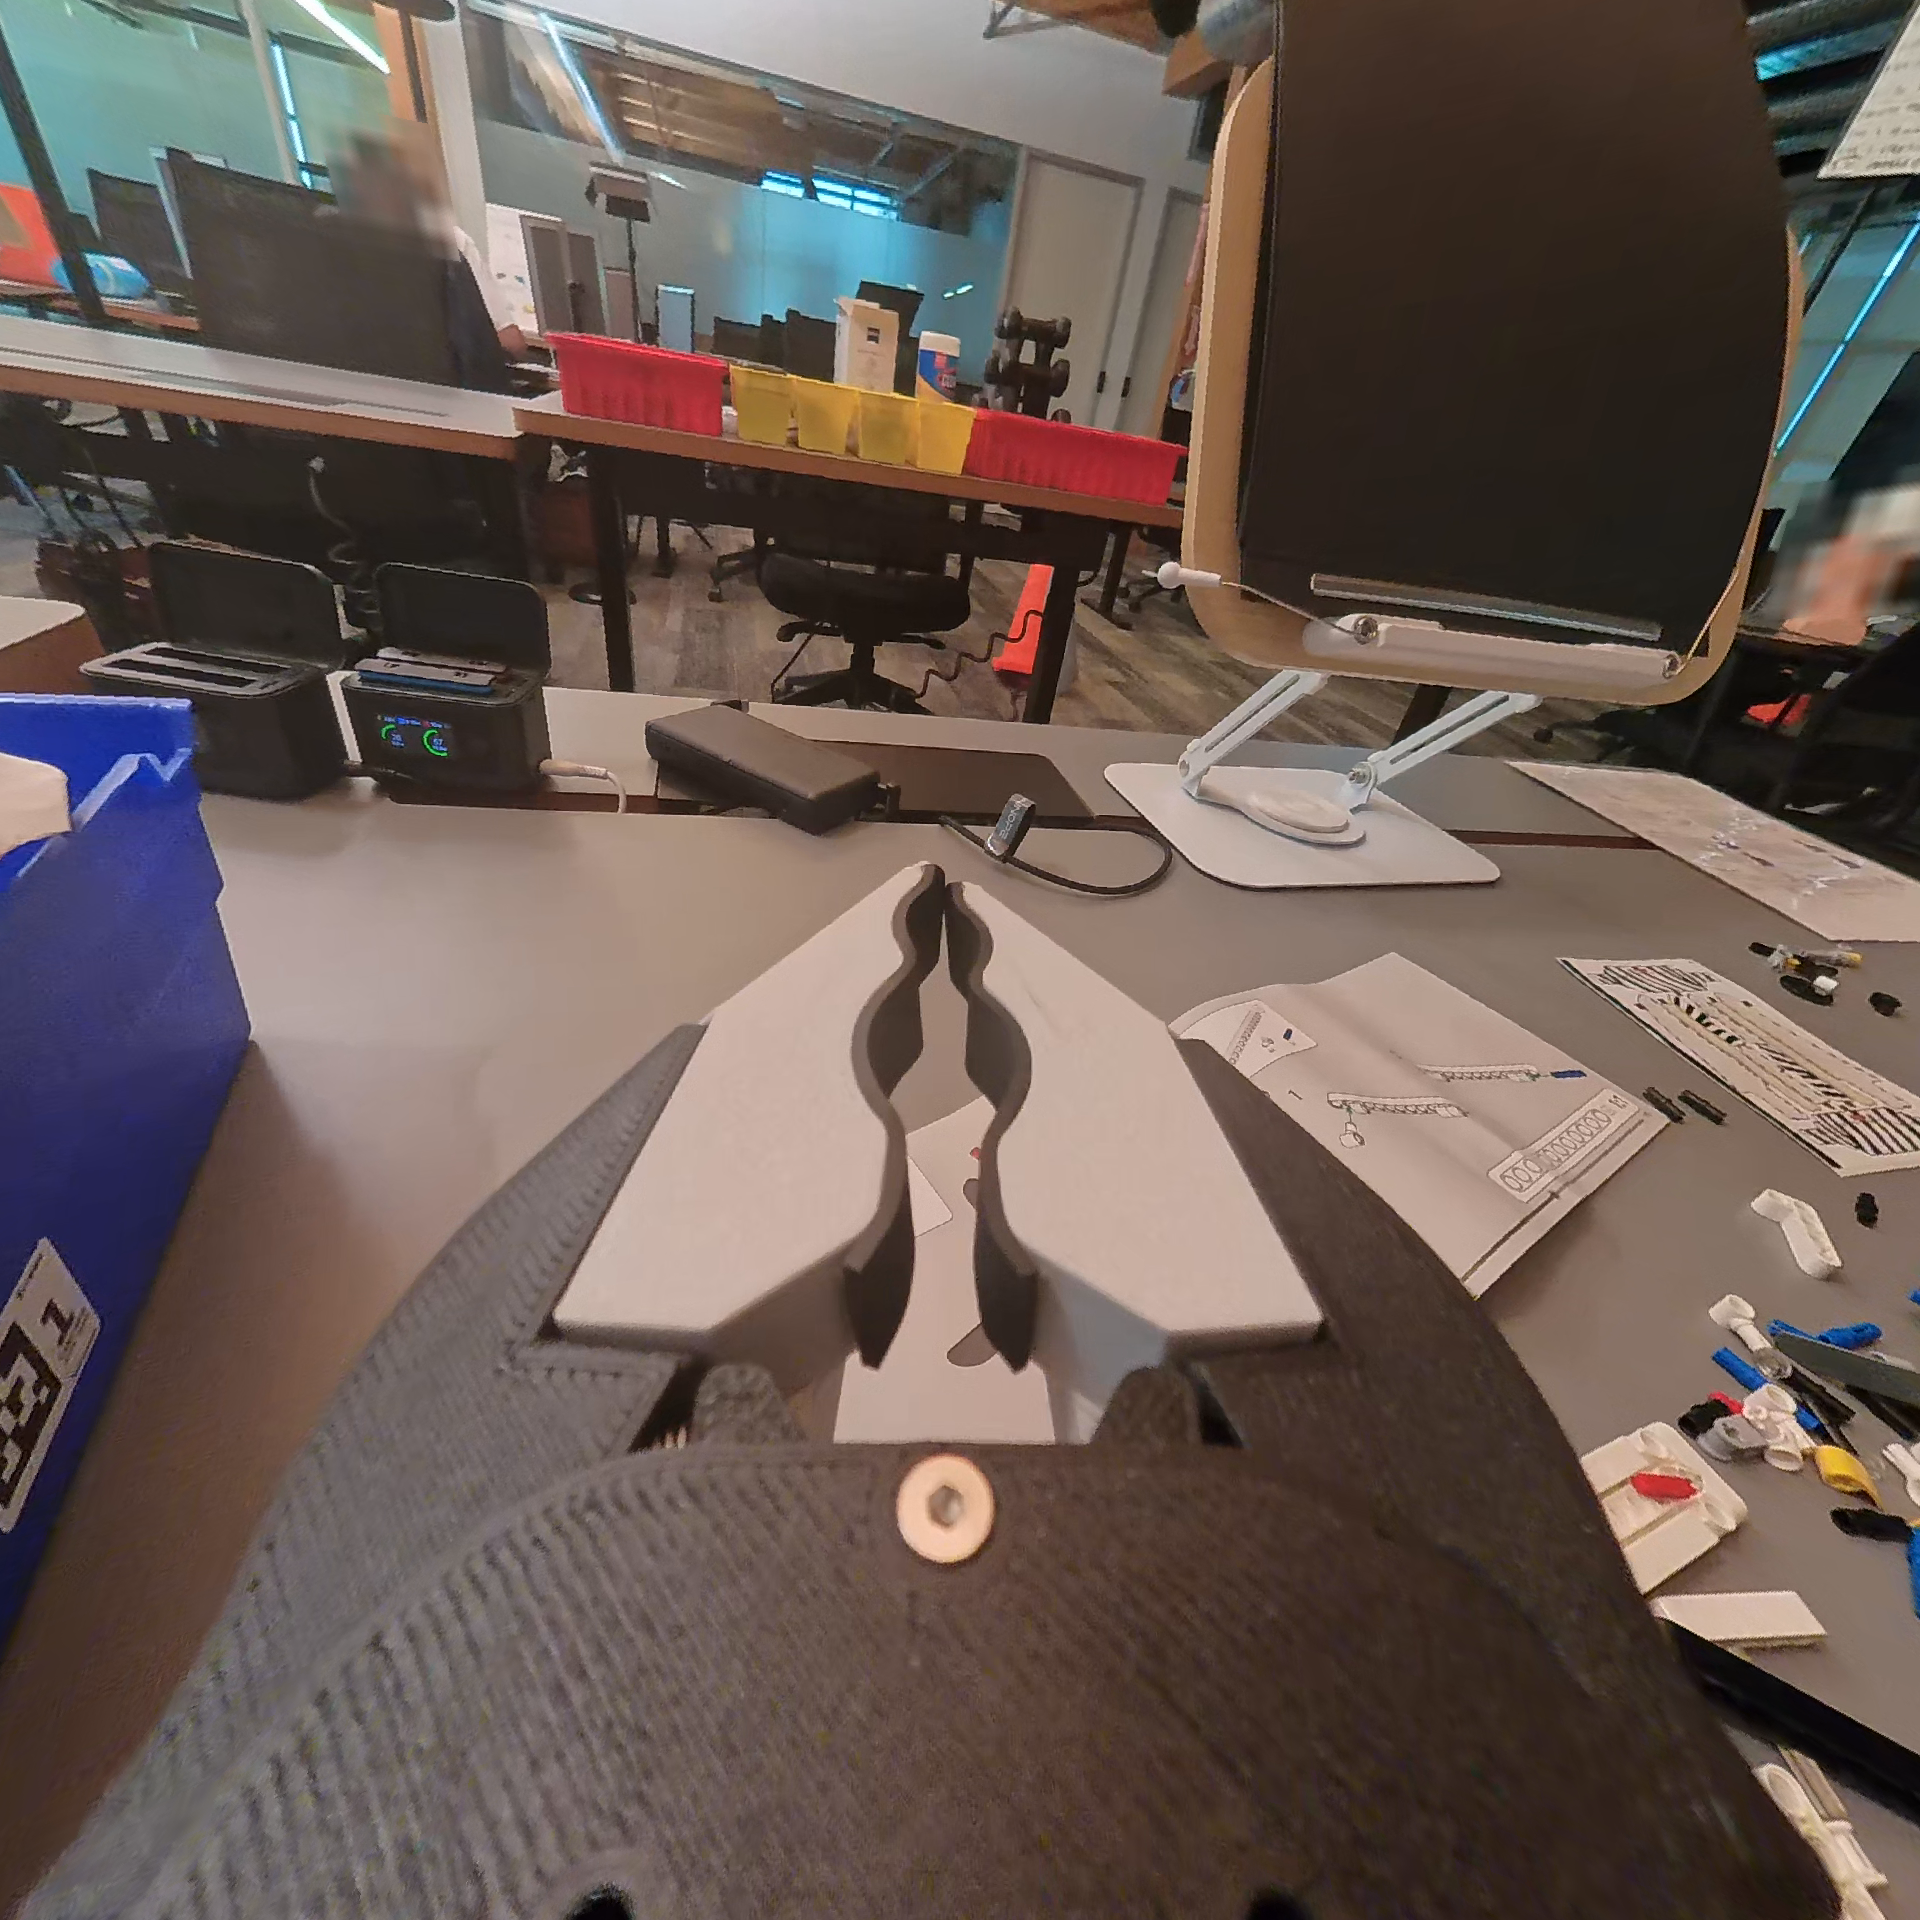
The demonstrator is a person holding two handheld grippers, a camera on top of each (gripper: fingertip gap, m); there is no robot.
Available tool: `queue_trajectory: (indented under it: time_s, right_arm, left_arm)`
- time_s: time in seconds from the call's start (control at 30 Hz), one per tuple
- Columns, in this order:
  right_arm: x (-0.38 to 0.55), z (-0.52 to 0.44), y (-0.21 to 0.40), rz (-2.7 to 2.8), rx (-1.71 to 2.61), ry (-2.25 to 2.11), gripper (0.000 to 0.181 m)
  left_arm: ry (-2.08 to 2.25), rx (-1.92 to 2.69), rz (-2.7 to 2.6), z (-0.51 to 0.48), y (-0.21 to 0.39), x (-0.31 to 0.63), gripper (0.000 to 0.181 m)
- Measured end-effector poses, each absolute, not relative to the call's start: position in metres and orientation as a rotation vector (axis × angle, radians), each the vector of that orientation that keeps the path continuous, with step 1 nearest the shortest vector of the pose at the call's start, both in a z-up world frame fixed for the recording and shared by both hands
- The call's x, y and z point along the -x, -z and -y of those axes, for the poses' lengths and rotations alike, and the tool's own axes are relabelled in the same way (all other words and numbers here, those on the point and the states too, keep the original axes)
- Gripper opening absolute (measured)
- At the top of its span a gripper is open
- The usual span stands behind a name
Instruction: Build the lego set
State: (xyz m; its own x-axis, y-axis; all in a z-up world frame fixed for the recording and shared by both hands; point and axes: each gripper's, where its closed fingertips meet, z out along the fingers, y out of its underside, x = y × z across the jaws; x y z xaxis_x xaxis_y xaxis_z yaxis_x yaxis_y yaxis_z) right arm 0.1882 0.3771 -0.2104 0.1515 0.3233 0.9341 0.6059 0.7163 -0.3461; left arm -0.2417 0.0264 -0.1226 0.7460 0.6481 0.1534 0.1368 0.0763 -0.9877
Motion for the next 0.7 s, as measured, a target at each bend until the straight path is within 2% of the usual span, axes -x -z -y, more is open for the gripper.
queue_trajectory:
  time_s: [0.7]
  right_arm:
    - [-0.1882, -0.3772, 0.2107, 1.451, 0.816, 0.240, 0.000]
  left_arm:
    - [-0.420, 1.486, 0.664, -0.0301, 0.1247, 0.2402, 0.000]
